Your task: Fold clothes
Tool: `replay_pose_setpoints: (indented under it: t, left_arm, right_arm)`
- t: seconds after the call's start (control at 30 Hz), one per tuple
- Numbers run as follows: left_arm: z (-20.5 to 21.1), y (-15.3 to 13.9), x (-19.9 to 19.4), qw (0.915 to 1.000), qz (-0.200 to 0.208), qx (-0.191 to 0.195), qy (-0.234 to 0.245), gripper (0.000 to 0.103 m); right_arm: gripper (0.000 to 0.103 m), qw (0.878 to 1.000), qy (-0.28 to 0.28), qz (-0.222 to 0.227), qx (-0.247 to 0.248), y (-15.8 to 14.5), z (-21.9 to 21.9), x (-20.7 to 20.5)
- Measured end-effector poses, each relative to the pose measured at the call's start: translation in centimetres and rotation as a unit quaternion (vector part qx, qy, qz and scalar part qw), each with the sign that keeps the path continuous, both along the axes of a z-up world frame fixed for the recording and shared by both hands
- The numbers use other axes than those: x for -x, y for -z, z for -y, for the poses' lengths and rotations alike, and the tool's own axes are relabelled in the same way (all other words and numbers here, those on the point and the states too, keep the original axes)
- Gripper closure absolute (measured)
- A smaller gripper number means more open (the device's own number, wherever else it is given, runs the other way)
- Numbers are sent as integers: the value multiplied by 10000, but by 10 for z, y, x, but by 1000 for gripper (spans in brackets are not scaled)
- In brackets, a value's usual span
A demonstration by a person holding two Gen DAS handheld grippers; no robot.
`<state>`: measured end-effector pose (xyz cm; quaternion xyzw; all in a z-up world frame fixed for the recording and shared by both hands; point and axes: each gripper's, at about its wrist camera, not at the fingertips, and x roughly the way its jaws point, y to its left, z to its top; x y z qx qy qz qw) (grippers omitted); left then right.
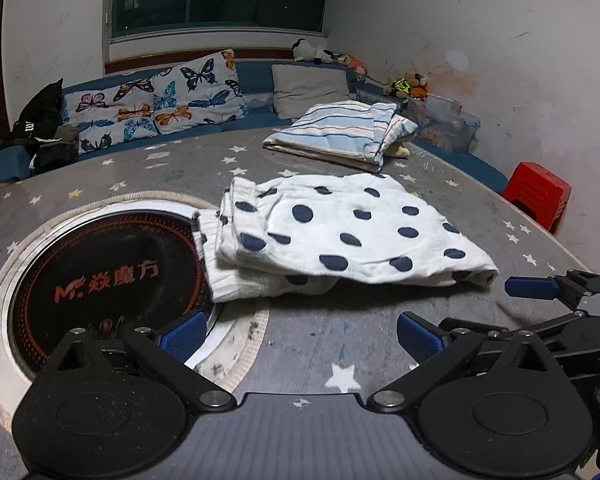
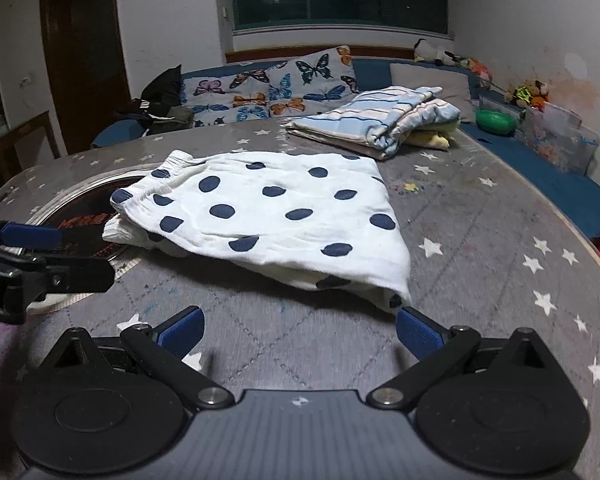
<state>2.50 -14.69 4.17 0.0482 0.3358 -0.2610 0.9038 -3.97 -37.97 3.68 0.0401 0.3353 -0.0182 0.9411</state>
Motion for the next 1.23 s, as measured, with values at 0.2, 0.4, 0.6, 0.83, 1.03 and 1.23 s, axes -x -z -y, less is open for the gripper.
replay_pose_setpoints:
  t: [0.2, 0.4, 0.6, 0.83, 1.03, 1.23]
  left_arm:
    - [-5, 1, 9, 10000, -10, 2, 19, 0]
    - [-9, 0, 19, 10000, -13, 29, 39, 0]
    - [-13, -2, 25, 10000, 13, 77, 52, 0]
    - [-16, -1, 33, 9999, -16, 100, 67, 0]
    - [-17, -2, 40, 9999, 12, 116, 52, 0]
    - [-18, -6, 48, 9998, 131, 115, 60, 0]
  right_arm:
    - [0, 9999, 110, 30, 33, -2, -5, 4]
    - [0, 9997, 189, 3, 157, -3, -13, 8]
    - [0, 9993, 288, -7, 241, -5, -21, 14]
    - [0, 9991, 336, -21, 262, -4, -25, 19]
    - [0, 9990, 358, -2, 254, -4, -28, 23]
    - [0, 9990, 367, 35, 237, -6, -30, 28]
